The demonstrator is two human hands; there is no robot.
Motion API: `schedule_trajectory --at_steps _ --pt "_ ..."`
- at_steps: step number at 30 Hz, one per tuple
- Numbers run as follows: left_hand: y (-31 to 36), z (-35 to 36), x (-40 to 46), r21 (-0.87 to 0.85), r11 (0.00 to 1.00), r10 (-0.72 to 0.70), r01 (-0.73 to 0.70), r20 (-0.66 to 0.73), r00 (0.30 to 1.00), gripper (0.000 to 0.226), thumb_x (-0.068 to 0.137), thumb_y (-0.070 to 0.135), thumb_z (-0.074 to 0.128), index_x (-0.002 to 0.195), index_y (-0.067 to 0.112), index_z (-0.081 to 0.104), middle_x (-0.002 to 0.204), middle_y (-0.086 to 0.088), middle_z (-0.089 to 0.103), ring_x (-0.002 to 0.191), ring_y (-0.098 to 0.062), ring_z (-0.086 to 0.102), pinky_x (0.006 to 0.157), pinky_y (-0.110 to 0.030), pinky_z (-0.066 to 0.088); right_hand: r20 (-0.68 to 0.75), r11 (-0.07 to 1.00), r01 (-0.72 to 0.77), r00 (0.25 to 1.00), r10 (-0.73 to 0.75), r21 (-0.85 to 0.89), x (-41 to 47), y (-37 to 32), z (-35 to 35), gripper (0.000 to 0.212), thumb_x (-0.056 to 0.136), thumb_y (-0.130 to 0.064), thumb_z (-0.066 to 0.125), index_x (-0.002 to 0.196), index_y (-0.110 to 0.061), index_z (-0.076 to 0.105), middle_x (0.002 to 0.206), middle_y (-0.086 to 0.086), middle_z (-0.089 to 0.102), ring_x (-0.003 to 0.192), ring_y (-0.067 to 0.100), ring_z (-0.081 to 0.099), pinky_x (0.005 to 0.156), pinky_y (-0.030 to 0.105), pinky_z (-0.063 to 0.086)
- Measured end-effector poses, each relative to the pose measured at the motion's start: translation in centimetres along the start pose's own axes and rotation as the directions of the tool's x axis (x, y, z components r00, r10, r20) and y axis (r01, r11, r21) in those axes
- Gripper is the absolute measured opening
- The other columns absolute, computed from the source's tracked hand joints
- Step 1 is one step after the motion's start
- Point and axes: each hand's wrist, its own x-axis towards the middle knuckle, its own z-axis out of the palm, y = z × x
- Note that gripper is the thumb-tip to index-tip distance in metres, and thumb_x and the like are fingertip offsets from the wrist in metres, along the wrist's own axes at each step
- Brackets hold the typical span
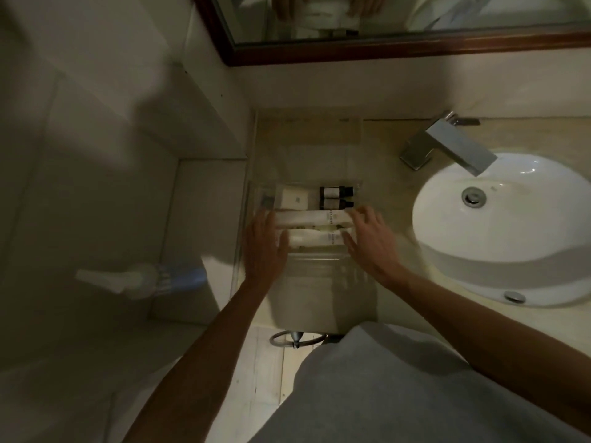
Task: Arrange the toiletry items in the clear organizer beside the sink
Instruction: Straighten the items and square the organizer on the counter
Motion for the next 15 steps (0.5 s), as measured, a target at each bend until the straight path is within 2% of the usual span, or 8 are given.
schedule_trajectory --at_steps 3,5,7,9,11,15 --pt "-2.1 -1.4 0.7 -0.096 0.98 -0.18 0.172 -0.085 0.98 0.033 0.099 0.03 0.045 0.127 0.012 0.049 0.13 -0.012 0.048 0.112 -0.025 0.05 0.094 -0.039 0.047 -0.047 0.992 -0.111 0.992 0.114 0.06 0.4 0.2 -0.2 0.037 0.099 -0.041 0.046 0.128 -0.017 0.046 0.111 0.001 0.052 0.09 0.013 0.051 0.074 0.027 0.046" --pt "-3.9 -1.6 1.3 -0.145 0.961 -0.247 0.237 -0.059 0.967 0.021 0.098 0.025 0.045 0.107 0.01 0.056 0.109 -0.012 0.053 0.092 -0.025 0.056 0.08 -0.043 0.054 -0.017 0.987 -0.144 0.989 0.145 0.077 0.6 0.4 -0.2 0.026 0.1 -0.043 0.041 0.112 -0.021 0.048 0.095 -0.005 0.055 0.074 0.008 0.053 0.063 0.024 0.046" --pt "-5.3 -1.5 1.7 -0.147 0.952 -0.273 0.27 0.0 0.962 0.022 0.098 0.025 0.045 0.09 0.01 0.059 0.094 -0.009 0.056 0.079 -0.025 0.057 0.07 -0.044 0.055 -0.001 0.982 -0.185 0.983 0.185 0.04 0.9 0.4 -0.2 0.025 0.101 -0.045 0.039 0.098 -0.023 0.049 0.082 -0.005 0.058 0.064 0.009 0.056 0.055 0.026 0.05" --pt "-5.8 -1.5 2.1 -0.161 0.944 -0.286 0.289 0.042 0.957 0.026 0.097 0.025 0.047 0.08 0.01 0.061 0.083 -0.008 0.058 0.072 -0.025 0.059 0.065 -0.042 0.055 0.015 0.976 -0.217 0.976 0.218 -0.024 1.4 0.3 -0.2 0.03 0.101 -0.044 0.037 0.089 -0.021 0.051 0.074 -0.005 0.058 0.057 0.008 0.054 0.048 0.024 0.043" --pt "-5.6 -1.6 2.6 -0.165 0.943 -0.286 0.29 0.049 0.957 0.03 0.096 0.024 0.047 0.074 0.009 0.06 0.076 -0.009 0.058 0.069 -0.027 0.06 0.062 -0.039 0.054 0.023 0.97 -0.232 0.972 0.234 -0.073 1.9 0.1 -0.2 0.034 0.102 -0.044 0.035 0.084 -0.022 0.052 0.07 -0.006 0.056 0.054 0.007 0.052 0.045 0.022 0.036" --pt "-4.7 -1.5 3.7 -0.203 0.933 -0.291 0.295 0.052 0.955 0.03 0.096 0.024 0.05 0.074 0.007 0.06 0.076 -0.011 0.059 0.066 -0.025 0.057 0.059 -0.035 0.047 0.059 0.968 -0.248 0.966 0.25 -0.035 2.4 0.4 0.0 0.036 0.101 -0.044 0.037 0.082 -0.021 0.057 0.07 -0.004 0.06 0.058 0.011 0.057 0.053 0.03 0.052"
